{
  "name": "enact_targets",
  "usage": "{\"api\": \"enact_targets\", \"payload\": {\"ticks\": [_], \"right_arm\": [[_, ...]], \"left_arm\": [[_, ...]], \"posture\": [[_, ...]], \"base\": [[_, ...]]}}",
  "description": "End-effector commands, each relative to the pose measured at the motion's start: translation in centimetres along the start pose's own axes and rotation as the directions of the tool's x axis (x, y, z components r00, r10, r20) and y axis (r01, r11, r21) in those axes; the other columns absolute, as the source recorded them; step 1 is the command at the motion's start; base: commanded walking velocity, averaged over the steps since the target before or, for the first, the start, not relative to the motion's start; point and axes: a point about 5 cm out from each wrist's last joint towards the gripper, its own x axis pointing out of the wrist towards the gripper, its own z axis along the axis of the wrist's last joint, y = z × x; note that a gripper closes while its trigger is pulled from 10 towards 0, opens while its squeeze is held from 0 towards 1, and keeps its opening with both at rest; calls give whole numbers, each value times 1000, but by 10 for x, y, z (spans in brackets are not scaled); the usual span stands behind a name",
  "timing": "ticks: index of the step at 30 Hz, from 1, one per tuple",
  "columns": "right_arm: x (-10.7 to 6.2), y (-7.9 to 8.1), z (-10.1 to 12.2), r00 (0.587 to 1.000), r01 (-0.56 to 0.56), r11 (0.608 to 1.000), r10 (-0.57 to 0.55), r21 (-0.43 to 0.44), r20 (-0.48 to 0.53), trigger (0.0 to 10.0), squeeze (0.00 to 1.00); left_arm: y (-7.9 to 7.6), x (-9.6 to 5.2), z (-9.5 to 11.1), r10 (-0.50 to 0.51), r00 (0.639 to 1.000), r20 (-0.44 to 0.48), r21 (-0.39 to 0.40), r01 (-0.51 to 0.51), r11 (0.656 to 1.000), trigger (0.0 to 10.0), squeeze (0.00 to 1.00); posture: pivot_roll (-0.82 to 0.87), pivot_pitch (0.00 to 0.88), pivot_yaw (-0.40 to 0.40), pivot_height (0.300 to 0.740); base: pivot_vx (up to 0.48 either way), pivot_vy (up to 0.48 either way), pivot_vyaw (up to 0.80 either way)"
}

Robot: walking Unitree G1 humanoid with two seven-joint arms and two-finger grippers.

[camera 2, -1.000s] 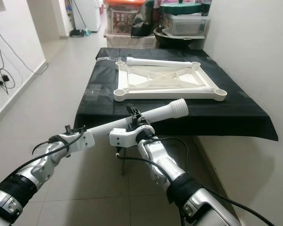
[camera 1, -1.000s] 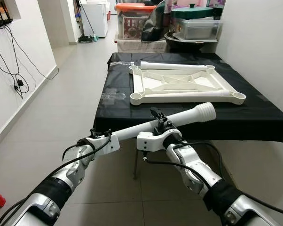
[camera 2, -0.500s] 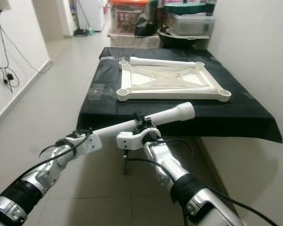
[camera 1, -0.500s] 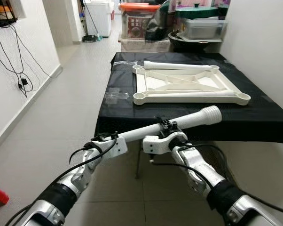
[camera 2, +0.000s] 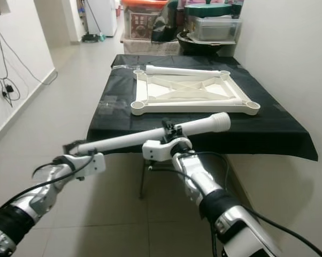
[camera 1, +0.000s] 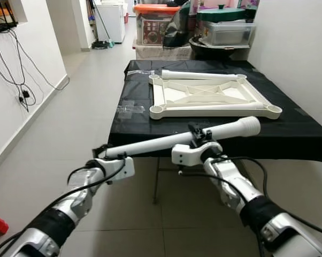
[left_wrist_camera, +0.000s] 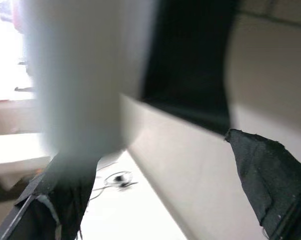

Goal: Building children table

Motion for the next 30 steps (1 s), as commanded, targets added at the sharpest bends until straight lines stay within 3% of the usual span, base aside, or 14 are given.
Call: {"api": "enact_targets", "payload": {"ticks": [1, 8, 10, 12, 13, 15, 16, 17, 20, 22, 23, 24, 27, 30], "right_arm": [[2, -2, -9, 1000, 7, 1000, -6, 15, -29, 0, 0], [2, 4, -17, 998, -10, 996, 16, 91, -66, 0, 0], [4, 6, -15, 993, -12, 929, 54, 370, -102, 0, 0], [4, 6, -15, 993, -12, 929, 54, 370, -102, 0, 0], [6, 3, -13, 991, 1, 786, 82, 619, -105, 0, 0], [6, 3, -13, 991, 1, 786, 82, 619, -105, 0, 0], [8, -4, -12, 992, 30, 641, 74, 767, -100, 0, 0], [8, -4, -12, 992, 30, 641, 74, 767, -100, 0, 0], [12, -26, 0, 1000, -11, 196, 8, 980, 10, 0, 0], [12, -26, 0, 1000, -11, 196, 8, 980, 10, 0, 0], [13, -32, 3, 999, -38, 100, -21, 994, 41, 0, 0], [13, -32, 3, 999, -38, 100, -21, 994, 41, 0, 0], [8, -51, 15, 981, -166, -180, -126, 969, 145, 0, 0], [5, -56, 20, 971, -211, -229, -161, 950, 177, 0, 0]], "left_arm": [[23, -5, -7, 131, 991, -6, 13, -131, 991, 10000, 0], [65, -18, -2, 372, 925, 73, -47, -369, 928, 10000, 0], [79, -29, 1, 507, 858, 83, -226, -479, 848, 10000, 0], [79, -29, 1, 507, 858, 83, -226, -479, 848, 10000, 0], [80, -35, 4, 552, 829, 88, -328, -499, 802, 10000, 0], [80, -35, 4, 552, 829, 88, -328, -499, 802, 10000, 0], [76, -39, 6, 564, 822, 84, -403, -489, 773, 10000, 0], [76, -39, 6, 564, 822, 84, -403, -489, 773, 10000, 0], [47, -41, 9, 498, 866, 44, -534, -401, 745, 10000, 0], [47, -41, 9, 498, 866, 44, -534, -401, 745, 10000, 0], [34, -40, 11, 451, 891, 50, -571, -345, 745, 10000, 0], [34, -40, 11, 451, 891, 50, -571, -345, 745, 10000, 0], [-13, -37, 19, 251, 960, 120, -671, -108, 733, 10000, 0], [-22, -37, 22, 202, 968, 148, -693, -44, 720, 10000, 0]], "posture": [[105, 0, -31, 740], [111, 0, -37, 740], [109, 0, -37, 740], [109, 0, -37, 740], [107, 0, -38, 740], [107, 0, -38, 740], [110, 0, -43, 740], [110, 0, -43, 740], [109, 0, -43, 740], [109, 0, -43, 740], [112, 0, -45, 740], [112, 0, -45, 740], [113, 0, -43, 740], [112, 0, -42, 740]], "base": [[0, 0, 0], [0, 0, 0], [0, 0, 0], [0, 0, 0], [0, 0, 0], [0, 0, 0], [0, 0, 0], [0, 0, 0], [0, 0, 0], [0, 0, 0], [0, 0, 0], [0, 0, 0], [0, 0, 0], [0, 0, 0]]}}
